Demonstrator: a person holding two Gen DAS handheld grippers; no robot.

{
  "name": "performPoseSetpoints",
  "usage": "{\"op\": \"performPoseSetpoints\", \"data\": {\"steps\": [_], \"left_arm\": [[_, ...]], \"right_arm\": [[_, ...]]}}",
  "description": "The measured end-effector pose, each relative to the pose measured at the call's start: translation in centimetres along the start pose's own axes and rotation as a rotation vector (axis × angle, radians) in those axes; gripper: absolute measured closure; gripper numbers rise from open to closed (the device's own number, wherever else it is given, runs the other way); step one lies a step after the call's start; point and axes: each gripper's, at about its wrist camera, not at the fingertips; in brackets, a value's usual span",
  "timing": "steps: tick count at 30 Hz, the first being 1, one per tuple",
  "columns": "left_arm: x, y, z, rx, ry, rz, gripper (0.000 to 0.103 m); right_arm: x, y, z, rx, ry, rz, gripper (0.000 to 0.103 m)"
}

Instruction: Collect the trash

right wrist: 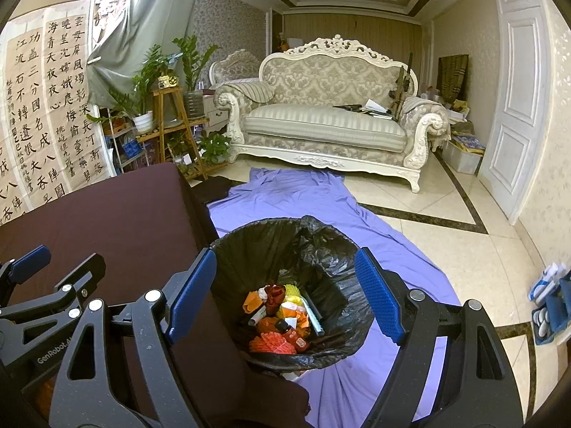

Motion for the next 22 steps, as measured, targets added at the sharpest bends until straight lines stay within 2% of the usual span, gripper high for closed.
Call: {"op": "performPoseSetpoints", "data": {"steps": [8, 14, 20, 22], "left_arm": [[0.0, -2.1, 0.1, -0.055, 0.004, -0.019, 0.019], [0.4, -6.2, 0.9, -0.108, -0.018, -0.053, 0.018], [1.0, -14.0, 3.6, -0.200, -0.087, -0.194, 0.018], [1.6, -17.5, 5.1, -0.235, -0.135, -0.259, 0.018]], "right_arm": [[0.6, -2.0, 0.1, -0.043, -0.020, -0.028, 0.025], [1.1, -6.5, 0.2, -0.117, -0.051, -0.112, 0.025], [2.5, -14.3, 0.8, -0.223, -0.119, -0.266, 0.024], [3.5, -17.4, 1.1, -0.252, -0.155, -0.322, 0.024]]}}
Point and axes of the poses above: each gripper's, at about its wrist camera, not at the fingertips, and x roughly the way its jaws point, y to its right, z to its underside, and after that the axes turned 13 degrees about x, right-handed
